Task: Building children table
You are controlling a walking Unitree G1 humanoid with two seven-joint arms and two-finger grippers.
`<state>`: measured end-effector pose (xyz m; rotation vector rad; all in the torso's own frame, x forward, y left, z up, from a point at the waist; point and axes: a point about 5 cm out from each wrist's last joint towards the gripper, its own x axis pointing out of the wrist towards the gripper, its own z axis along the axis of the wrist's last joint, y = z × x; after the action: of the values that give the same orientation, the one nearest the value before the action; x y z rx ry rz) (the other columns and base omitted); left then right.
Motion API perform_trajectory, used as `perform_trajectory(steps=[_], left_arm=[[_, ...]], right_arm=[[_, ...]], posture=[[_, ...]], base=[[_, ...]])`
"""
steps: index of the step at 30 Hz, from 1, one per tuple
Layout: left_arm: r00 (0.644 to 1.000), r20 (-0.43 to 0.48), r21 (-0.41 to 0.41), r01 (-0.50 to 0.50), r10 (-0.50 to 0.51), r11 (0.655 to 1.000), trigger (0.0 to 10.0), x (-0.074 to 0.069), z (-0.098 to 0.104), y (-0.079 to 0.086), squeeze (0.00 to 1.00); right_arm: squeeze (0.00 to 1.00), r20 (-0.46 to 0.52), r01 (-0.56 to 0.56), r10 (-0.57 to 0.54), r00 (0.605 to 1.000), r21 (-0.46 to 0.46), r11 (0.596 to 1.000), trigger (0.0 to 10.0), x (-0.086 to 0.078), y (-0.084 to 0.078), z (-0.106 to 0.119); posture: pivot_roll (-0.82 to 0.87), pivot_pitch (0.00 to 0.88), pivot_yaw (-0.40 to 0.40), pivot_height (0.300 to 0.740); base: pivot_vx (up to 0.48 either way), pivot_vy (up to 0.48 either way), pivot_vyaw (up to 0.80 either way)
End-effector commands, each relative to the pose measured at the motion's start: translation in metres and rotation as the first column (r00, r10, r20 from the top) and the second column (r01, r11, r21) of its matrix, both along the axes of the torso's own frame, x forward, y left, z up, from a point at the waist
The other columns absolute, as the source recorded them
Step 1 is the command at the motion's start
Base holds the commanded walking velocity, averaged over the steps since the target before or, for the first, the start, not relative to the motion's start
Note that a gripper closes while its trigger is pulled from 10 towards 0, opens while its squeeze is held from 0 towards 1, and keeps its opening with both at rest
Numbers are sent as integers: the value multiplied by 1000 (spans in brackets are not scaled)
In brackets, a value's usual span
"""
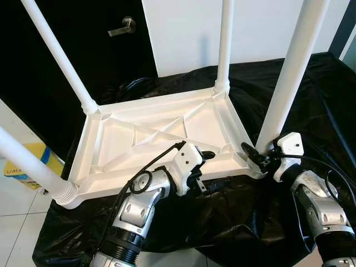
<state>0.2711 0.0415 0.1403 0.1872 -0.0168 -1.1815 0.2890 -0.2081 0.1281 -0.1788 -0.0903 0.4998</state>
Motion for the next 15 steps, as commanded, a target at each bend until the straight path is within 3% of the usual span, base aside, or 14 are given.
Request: perform_trajectory(steps=[1, 2, 11, 15], left_arm=[[1000, 12, 19, 4, -4, 1000, 10000, 0, 1, 3, 0], [1000, 15, 19, -1, 0, 1000, 10000, 1, 1, 5, 0], [1000, 11, 16, -6, 6, 1000, 10000, 2, 2, 5, 0], [1000, 15, 18, 0, 0, 1000, 10000, 3, 1, 1, 0]], right_arm=[[0, -65, -6, 5, 998, -1, 1000, 784, -7, 2, -17], [0, -76, 13, -12, 997, 10, 1000, 10000, -10, 2, -21], [0, -79, 108, -102, 992, 72, 992, 10000, -12, 7, -27], [0, -83, 222, -216, 973, 69, 973, 10000, -10, 16, -32]], posture=[[-145, 0, 82, 740], [-147, 0, 83, 740], [-163, 0, 94, 740], [-169, 0, 92, 740]], base=[[0, 0, 0], [0, 0, 0], [0, 0, 0], [0, 0, 0]])
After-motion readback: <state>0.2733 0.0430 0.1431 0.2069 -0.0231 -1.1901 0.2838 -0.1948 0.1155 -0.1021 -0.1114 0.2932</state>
